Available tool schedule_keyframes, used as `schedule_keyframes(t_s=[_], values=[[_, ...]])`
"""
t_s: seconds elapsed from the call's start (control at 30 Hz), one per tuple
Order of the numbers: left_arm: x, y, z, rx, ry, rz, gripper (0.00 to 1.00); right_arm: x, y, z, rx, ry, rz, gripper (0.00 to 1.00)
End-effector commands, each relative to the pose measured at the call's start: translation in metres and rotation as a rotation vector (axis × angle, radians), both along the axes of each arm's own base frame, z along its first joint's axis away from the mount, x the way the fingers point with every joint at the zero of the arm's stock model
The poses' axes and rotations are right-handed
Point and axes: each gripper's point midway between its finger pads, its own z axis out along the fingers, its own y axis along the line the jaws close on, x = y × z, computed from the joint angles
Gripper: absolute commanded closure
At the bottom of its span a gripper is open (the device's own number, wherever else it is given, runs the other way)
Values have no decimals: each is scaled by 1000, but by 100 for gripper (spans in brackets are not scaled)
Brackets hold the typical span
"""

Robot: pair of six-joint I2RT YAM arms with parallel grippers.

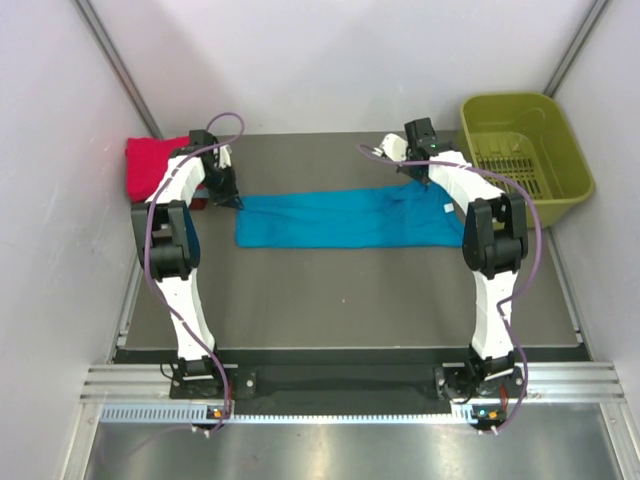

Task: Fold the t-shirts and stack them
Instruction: Fold the tshirt

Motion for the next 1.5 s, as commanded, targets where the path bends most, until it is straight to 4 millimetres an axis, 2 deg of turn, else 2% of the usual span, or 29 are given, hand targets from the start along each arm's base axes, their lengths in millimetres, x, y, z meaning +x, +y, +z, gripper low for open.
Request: schedule_keyframes(t_s=[0.0, 0.17, 0.43, 0.47, 0.5, 0.53, 0.57, 0.6, 0.63, 0.67, 0.7, 0.8, 0.9, 0.93, 0.97, 1.03, 1.07, 1.1, 1.13, 1.17, 1.23, 1.3, 1.47], values=[[14, 11, 11, 33, -56, 33, 100, 23, -6, 30, 14, -117, -55, 100], [18, 14, 10, 47, -60, 37, 100, 25, -9, 32, 9, -134, -70, 100], [19, 21, -5, 83, -37, 46, 100, 29, -11, 20, 1, -133, -102, 100], [22, 19, -3, 79, -46, 44, 96, 29, -13, 21, -9, -140, -116, 97], [23, 18, 1, 81, -59, 42, 81, 29, -13, 21, -10, -142, -123, 91], [26, 19, 6, 88, -74, 41, 75, 29, -14, 25, -7, -150, -131, 83], [27, 22, 13, 101, -90, 42, 71, 29, -14, 29, -1, -160, -138, 71], [27, 23, 19, 113, -105, 42, 67, 27, -13, 43, 25, -187, -152, 68], [29, 25, 40, 122, -149, 47, 63, 26, -13, 52, 41, -204, -161, 66], [29, 25, 50, 123, -171, 45, 61, 24, -9, 59, 68, -210, -156, 62], [27, 22, 70, 106, -214, 38, 60, 19, -8, 76, 107, -237, -168, 61], [22, 6, 94, 30, -267, 15, 59, 4, 6, 87, 208, -221, -147, 59], [11, -22, 95, -71, -252, -42, 57, -16, 24, 62, 298, -90, -120, 60], [2, -35, 85, -88, -217, -71, 57, -27, 28, 49, 312, -18, -121, 60], [-2, -43, 80, -107, -201, -94, 57, -34, 42, 31, 378, 65, -104, 60], [-15, -60, 59, -138, -133, -128, 57, -53, 51, 7, 422, 192, -123, 61], [-21, -73, 52, -159, -103, -150, 58, -60, 64, 0, 478, 251, -100, 62], [-25, -78, 43, -166, -77, -161, 58, -66, 69, -18, 505, 319, -129, 62], [-31, -87, 33, -171, -51, -177, 58, -73, 73, -24, 530, 363, -144, 63], [-35, -91, 27, -182, -27, -177, 58, -81, 85, -28, 583, 414, -124, 63], [-44, -101, 11, -220, 23, -196, 59, -91, 93, -38, 590, 461, -121, 63], [-47, -102, -6, -217, 65, -191, 59, -95, 98, -43, 585, 482, -106, 64], [-49, -99, -30, -198, 115, -187, 60, -93, 98, -44, 583, 476, -110, 65]])
